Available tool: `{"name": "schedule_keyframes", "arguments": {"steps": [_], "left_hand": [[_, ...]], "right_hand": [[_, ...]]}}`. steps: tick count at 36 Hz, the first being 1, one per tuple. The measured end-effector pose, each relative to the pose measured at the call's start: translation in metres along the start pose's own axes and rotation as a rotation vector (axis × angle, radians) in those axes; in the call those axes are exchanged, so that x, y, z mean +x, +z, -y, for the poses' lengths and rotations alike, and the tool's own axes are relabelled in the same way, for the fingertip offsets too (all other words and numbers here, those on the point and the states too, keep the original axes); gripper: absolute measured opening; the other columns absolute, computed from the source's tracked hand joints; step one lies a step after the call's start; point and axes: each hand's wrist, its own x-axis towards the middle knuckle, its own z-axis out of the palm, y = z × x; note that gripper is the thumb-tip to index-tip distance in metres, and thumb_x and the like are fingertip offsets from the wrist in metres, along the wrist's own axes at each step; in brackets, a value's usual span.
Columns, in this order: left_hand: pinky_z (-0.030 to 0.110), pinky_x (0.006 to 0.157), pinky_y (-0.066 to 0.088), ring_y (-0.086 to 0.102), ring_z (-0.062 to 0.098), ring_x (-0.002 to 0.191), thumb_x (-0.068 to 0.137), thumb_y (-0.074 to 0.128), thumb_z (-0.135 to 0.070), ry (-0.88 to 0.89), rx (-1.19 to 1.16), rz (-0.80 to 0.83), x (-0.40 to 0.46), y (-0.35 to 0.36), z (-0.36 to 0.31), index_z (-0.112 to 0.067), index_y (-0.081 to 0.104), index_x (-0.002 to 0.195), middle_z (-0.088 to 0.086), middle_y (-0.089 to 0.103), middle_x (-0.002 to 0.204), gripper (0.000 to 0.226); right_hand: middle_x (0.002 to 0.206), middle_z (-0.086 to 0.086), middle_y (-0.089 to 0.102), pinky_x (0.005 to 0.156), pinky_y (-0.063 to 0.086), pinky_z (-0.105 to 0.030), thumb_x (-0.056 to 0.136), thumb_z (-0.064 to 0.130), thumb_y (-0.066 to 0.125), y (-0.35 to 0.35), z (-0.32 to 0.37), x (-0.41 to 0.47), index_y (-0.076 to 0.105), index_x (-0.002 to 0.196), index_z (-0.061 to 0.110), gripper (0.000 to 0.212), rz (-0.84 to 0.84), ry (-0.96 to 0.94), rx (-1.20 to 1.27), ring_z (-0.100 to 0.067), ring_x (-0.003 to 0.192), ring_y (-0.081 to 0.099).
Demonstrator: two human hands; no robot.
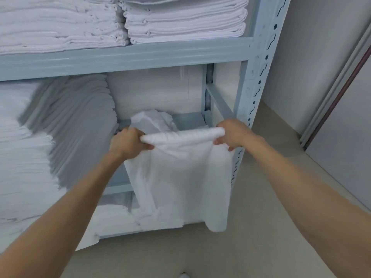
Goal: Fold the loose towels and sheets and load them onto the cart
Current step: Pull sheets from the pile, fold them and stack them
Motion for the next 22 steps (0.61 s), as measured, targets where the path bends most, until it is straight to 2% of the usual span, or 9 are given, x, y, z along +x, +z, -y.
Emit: {"name": "schedule_keyframes", "arguments": {"steps": [2, 5, 9, 12, 15, 17, 18, 20, 22], "left_hand": [[0.034, 0.067, 0.043, 0.066, 0.035, 0.086, 0.084, 0.074, -0.048, 0.006, -0.039, -0.241, 0.028, -0.021, -0.003, -0.025, 0.076, 0.096, 0.012, 0.073, 0.092, 0.026], [0.036, 0.059, 0.044, 0.065, 0.038, 0.076, 0.089, 0.067, -0.025, 0.126, -0.086, -0.573, 0.063, -0.037, -0.004, -0.022, 0.076, 0.098, 0.015, 0.073, 0.086, 0.013], [0.036, 0.056, 0.044, 0.065, 0.035, 0.07, 0.081, 0.061, 0.004, 0.35, -0.116, -0.742, 0.088, -0.015, 0.007, -0.01, 0.075, 0.102, 0.016, 0.072, 0.083, 0.028], [0.038, 0.068, 0.052, 0.068, 0.035, 0.077, 0.071, 0.067, 0.014, 0.444, -0.17, -0.641, 0.103, 0.039, 0.021, -0.006, 0.074, 0.108, 0.016, 0.075, 0.093, 0.043], [0.038, 0.074, 0.053, 0.07, 0.034, 0.079, 0.063, 0.067, 0.02, 0.453, -0.142, -0.538, 0.114, 0.114, 0.034, -0.005, 0.074, 0.108, 0.016, 0.075, 0.098, 0.052], [0.044, 0.089, 0.052, 0.07, 0.036, 0.096, 0.066, 0.065, 0.024, 0.414, -0.072, -0.4, 0.121, 0.173, 0.045, -0.006, 0.072, 0.117, 0.018, 0.073, 0.11, 0.06], [0.048, 0.103, 0.044, 0.064, 0.035, 0.115, 0.074, 0.063, 0.02, 0.38, -0.004, -0.26, 0.123, 0.203, 0.052, -0.011, 0.065, 0.129, 0.015, 0.067, 0.128, 0.063], [0.047, 0.12, 0.021, 0.033, 0.023, 0.146, 0.092, 0.056, 0.001, 0.316, 0.138, 0.047, 0.12, 0.261, 0.062, -0.025, 0.037, 0.152, -0.001, 0.035, 0.159, 0.068], [0.048, 0.121, 0.017, 0.012, 0.016, 0.153, 0.098, 0.052, -0.004, 0.238, 0.101, 0.268, 0.11, 0.305, 0.064, -0.031, 0.016, 0.158, -0.008, 0.01, 0.166, 0.075]], "right_hand": [[0.093, -0.004, 0.068, 0.068, 0.055, -0.036, 0.085, 0.025, 0.077, -0.024, 0.019, 0.026, 0.069, 0.097, 0.017, 0.017, -0.249, -0.048, -0.007, -0.021, 0.074, 0.067], [0.101, -0.008, 0.059, 0.068, 0.047, -0.035, 0.09, 0.013, 0.068, -0.041, 0.036, 0.056, 0.069, 0.104, 0.012, 0.014, -0.583, -0.129, 0.008, -0.023, 0.087, 0.055], [0.125, -0.012, 0.056, 0.081, 0.049, -0.043, 0.083, -0.015, 0.052, -0.014, 0.029, 0.078, 0.064, 0.128, 0.013, 0.055, -0.78, -0.21, 0.053, -0.03, 0.115, 0.048], [0.133, -0.017, 0.055, 0.092, 0.046, -0.041, 0.074, -0.025, 0.048, 0.026, 0.006, 0.097, 0.063, 0.131, 0.008, 0.067, -0.847, -0.271, 0.084, -0.037, 0.126, 0.044], [0.137, -0.018, 0.053, 0.086, 0.05, -0.043, 0.073, -0.031, 0.043, 0.087, -0.027, 0.115, 0.063, 0.13, 0.006, 0.072, -0.828, -0.224, -0.003, -0.039, 0.129, 0.042], [0.145, -0.014, 0.046, 0.08, 0.055, -0.044, 0.076, -0.029, 0.044, 0.135, -0.057, 0.122, 0.057, 0.136, 0.01, 0.072, -0.666, -0.133, -0.11, -0.037, 0.134, 0.037], [0.15, -0.011, 0.039, 0.08, 0.056, -0.043, 0.079, -0.025, 0.047, 0.16, -0.074, 0.124, 0.05, 0.141, 0.013, 0.073, -0.529, -0.065, -0.184, -0.034, 0.137, 0.032], [0.154, -0.01, 0.028, 0.088, 0.053, -0.038, 0.083, -0.016, 0.053, 0.205, -0.104, 0.125, 0.033, 0.149, 0.017, 0.076, -0.187, 0.104, -0.342, -0.031, 0.14, 0.027], [0.145, -0.015, 0.034, 0.091, 0.051, -0.037, 0.087, -0.01, 0.054, 0.241, -0.122, 0.121, 0.021, 0.152, 0.017, 0.078, -0.003, 0.219, -0.393, -0.033, 0.133, 0.037]]}}
